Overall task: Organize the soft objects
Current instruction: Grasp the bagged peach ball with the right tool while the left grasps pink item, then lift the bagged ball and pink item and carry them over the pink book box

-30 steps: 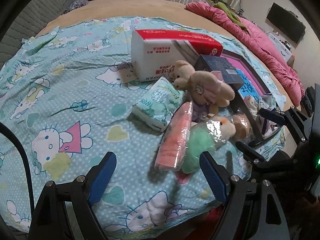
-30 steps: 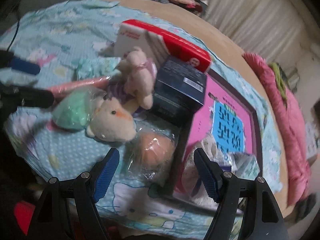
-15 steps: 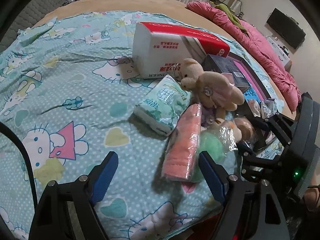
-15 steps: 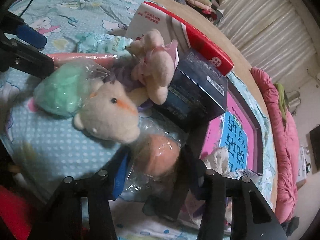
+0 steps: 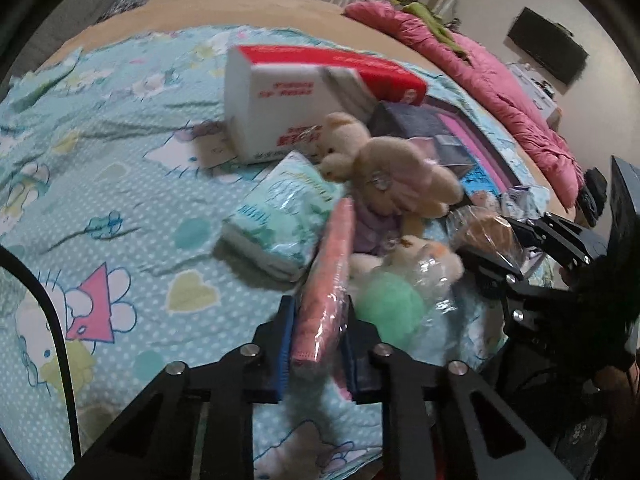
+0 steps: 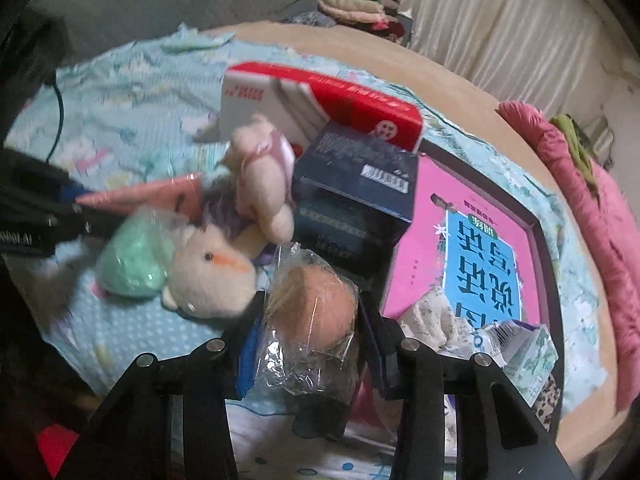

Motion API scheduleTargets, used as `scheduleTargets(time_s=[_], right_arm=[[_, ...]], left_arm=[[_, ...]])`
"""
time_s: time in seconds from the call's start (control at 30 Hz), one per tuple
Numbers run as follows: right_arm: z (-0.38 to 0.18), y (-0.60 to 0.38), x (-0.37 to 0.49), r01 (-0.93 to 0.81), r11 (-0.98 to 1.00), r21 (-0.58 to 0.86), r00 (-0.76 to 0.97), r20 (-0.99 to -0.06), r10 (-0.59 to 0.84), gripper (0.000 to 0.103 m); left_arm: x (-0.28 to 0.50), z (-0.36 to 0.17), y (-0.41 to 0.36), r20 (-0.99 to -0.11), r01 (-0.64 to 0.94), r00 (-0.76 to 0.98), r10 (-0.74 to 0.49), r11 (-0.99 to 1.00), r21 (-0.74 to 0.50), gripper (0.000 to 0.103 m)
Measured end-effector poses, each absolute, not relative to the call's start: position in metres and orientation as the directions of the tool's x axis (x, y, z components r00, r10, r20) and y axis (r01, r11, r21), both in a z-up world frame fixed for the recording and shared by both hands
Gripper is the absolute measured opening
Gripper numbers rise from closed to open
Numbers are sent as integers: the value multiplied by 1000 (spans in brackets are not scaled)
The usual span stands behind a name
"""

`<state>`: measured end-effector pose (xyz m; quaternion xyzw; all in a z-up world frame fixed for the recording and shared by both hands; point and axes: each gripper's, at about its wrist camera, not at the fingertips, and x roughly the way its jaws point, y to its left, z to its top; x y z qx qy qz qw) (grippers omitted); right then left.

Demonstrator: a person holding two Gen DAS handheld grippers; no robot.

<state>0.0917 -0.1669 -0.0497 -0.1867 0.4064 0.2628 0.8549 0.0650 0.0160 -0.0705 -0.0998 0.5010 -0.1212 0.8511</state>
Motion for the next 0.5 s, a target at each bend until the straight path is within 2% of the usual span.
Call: scheduleTargets(time_s=[0.1, 0.5], right_arm=[[-40, -172, 94, -593, 804, -40, 526, -776, 350, 45], [-20, -181, 72, -573, 818, 42, 556, -714, 426, 45]], left_arm=[[63, -64, 12, -813, 131, 489, -315, 949, -289, 17], [47, -34, 10, -759, 128, 598, -259, 965, -228, 17]])
